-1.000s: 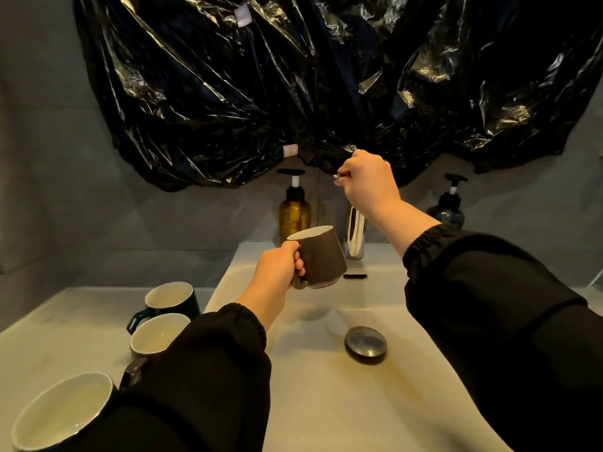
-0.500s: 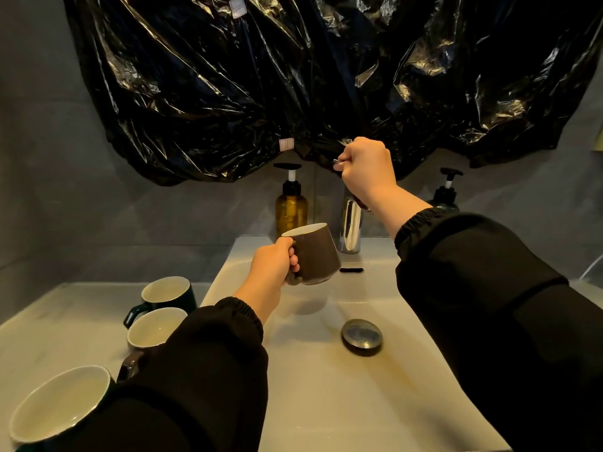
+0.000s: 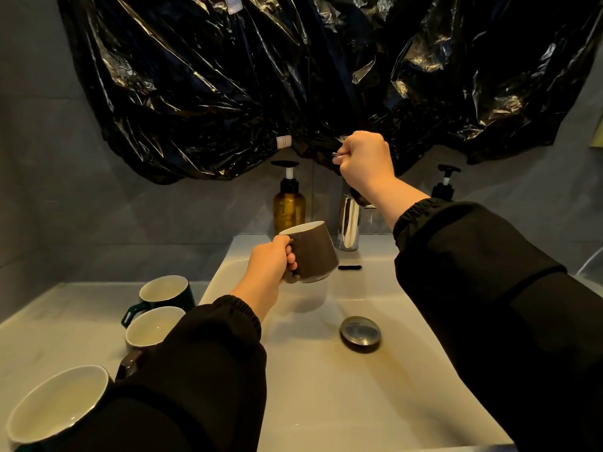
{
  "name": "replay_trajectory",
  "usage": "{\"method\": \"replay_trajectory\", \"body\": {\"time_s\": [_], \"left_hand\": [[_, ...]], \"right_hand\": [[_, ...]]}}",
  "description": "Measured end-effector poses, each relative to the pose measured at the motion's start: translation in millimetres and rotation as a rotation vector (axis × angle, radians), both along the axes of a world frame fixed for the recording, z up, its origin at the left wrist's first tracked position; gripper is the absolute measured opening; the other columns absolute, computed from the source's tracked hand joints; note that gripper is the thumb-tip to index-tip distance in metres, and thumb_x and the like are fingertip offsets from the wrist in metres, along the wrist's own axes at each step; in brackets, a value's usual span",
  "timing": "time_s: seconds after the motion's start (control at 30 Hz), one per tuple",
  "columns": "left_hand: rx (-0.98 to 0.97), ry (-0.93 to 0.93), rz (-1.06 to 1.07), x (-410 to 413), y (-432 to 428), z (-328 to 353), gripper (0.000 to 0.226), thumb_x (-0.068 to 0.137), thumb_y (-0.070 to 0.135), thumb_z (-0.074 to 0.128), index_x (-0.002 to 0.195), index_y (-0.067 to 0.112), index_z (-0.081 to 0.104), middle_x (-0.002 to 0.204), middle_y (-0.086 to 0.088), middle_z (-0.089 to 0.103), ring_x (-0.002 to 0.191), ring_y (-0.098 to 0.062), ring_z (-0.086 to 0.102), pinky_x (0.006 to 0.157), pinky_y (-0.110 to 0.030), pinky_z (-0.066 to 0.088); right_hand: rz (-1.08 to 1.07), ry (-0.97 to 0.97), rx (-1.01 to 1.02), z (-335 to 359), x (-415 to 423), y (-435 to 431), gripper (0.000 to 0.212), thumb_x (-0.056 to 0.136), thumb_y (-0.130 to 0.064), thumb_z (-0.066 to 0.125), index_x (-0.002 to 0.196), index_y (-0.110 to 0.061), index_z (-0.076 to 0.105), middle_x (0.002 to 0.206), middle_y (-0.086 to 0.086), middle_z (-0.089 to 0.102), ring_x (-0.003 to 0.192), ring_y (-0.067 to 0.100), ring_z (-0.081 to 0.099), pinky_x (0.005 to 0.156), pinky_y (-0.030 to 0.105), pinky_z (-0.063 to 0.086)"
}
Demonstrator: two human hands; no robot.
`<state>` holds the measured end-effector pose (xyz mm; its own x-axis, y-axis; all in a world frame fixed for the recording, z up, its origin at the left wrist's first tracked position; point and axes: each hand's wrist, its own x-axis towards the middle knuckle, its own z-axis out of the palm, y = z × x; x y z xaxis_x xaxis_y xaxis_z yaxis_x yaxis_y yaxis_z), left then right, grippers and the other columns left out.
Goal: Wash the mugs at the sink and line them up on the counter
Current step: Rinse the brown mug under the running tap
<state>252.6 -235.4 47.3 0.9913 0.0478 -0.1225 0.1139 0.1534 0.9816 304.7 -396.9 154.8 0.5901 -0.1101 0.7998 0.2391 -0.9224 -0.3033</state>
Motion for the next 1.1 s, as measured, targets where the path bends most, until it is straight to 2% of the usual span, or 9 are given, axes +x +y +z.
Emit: {"method": "replay_trajectory", "body": {"time_s": [0.33,0.53,0.63,0.7,0.8,0.9,1.0,1.03,1.1], "left_hand": [[-0.011,0.019,-0.014,0,-2,0,0.033,0.100,0.024,0.042,0.070,0.012,0.051,0.063,-0.006,0.048,0.056,-0.014,0.045,0.058,-0.024,0.043],[-0.020,0.052,-0.066,-7,-8,0,0.037,0.100,0.024,0.042,0.066,0.012,0.049,0.060,-0.005,0.047,0.056,-0.014,0.044,0.057,-0.025,0.042],[-0.105,0.121,-0.101,-14,-12,1,0.039,0.099,0.024,0.041,0.062,0.013,0.047,0.056,-0.003,0.045,0.055,-0.014,0.043,0.054,-0.026,0.040],[-0.210,0.188,-0.118,-19,-17,1,0.039,0.099,0.023,0.042,0.062,0.012,0.047,0.050,-0.002,0.044,0.052,-0.013,0.041,0.052,-0.027,0.039],[-0.354,0.279,-0.119,-24,-26,0,0.038,0.098,0.022,0.042,0.063,0.013,0.048,0.046,0.000,0.043,0.051,-0.011,0.039,0.053,-0.027,0.039],[-0.449,0.359,-0.131,-27,-39,-1,0.036,0.097,0.021,0.043,0.062,0.014,0.049,0.047,0.002,0.042,0.048,-0.010,0.038,0.052,-0.025,0.040],[-0.493,0.410,-0.160,-30,-52,0,0.039,0.097,0.022,0.043,0.059,0.014,0.046,0.040,0.003,0.041,0.043,-0.009,0.038,0.047,-0.025,0.037],[-0.510,0.427,-0.162,-31,-56,0,0.039,0.097,0.022,0.043,0.058,0.014,0.046,0.038,0.003,0.041,0.040,-0.008,0.038,0.046,-0.025,0.037],[-0.539,0.449,-0.162,-31,-62,-1,0.039,0.096,0.021,0.044,0.058,0.013,0.046,0.036,0.003,0.042,0.036,-0.008,0.039,0.047,-0.024,0.039]], "right_hand": [[0.011,0.007,-0.003,0,-5,-1,0.019,0.091,-0.018,0.063,0.095,-0.004,0.074,0.098,0.011,0.068,0.098,0.026,0.063,0.086,0.034,0.050],[0.023,-0.011,-0.157,-7,-28,-4,0.033,0.094,-0.021,0.058,0.125,-0.010,0.061,0.121,0.009,0.059,0.108,0.026,0.058,0.087,0.029,0.044],[0.103,-0.154,-0.161,-26,-57,-13,0.022,0.094,-0.020,0.054,0.104,-0.007,0.069,0.100,0.009,0.065,0.086,0.024,0.062,0.072,0.032,0.047],[0.096,-0.129,0.004,-47,-75,-23,0.023,0.092,-0.018,0.053,0.083,-0.004,0.069,0.080,0.010,0.066,0.073,0.026,0.060,0.065,0.035,0.045],[0.058,0.067,0.416,-79,-98,-37,0.021,0.092,-0.016,0.051,0.080,-0.004,0.063,0.077,0.009,0.064,0.073,0.025,0.056,0.062,0.036,0.040],[0.074,0.370,0.781,-101,-107,-45,0.016,0.095,-0.027,0.052,0.100,-0.012,0.058,0.108,0.010,0.061,0.092,0.020,0.051,0.079,0.031,0.040],[0.243,0.861,1.171,-116,-113,-45,0.069,0.087,-0.058,0.054,0.140,-0.017,0.038,0.144,0.013,0.037,0.126,0.031,0.042,0.103,0.049,0.035],[0.328,0.958,1.255,-121,-112,-45,0.079,0.083,-0.064,0.056,0.144,-0.020,0.032,0.147,0.014,0.033,0.133,0.036,0.036,0.105,0.053,0.032],[0.482,1.009,1.365,-127,-113,-44,0.073,0.081,-0.058,0.061,0.136,-0.019,0.034,0.137,0.015,0.041,0.131,0.038,0.038,0.103,0.056,0.034]]}}
